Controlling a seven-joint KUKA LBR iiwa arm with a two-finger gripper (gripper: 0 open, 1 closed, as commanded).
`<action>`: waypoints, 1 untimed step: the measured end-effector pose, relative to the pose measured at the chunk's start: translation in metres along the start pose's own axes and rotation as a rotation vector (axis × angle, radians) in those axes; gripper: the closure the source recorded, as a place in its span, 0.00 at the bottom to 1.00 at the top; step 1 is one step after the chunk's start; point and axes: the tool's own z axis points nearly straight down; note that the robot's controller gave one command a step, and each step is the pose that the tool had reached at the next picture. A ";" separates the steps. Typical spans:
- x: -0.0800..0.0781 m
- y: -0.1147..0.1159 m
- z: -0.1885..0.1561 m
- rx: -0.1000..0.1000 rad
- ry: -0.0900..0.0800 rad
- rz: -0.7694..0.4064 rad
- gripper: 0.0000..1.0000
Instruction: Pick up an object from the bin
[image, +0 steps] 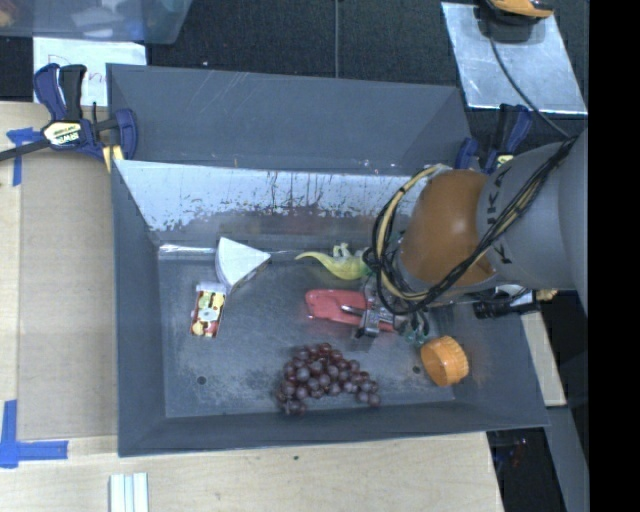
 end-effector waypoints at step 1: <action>0.001 0.000 -0.003 0.001 0.001 0.035 1.00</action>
Offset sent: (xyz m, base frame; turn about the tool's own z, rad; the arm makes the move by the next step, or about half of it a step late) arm -0.0006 0.0001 0.0132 0.0197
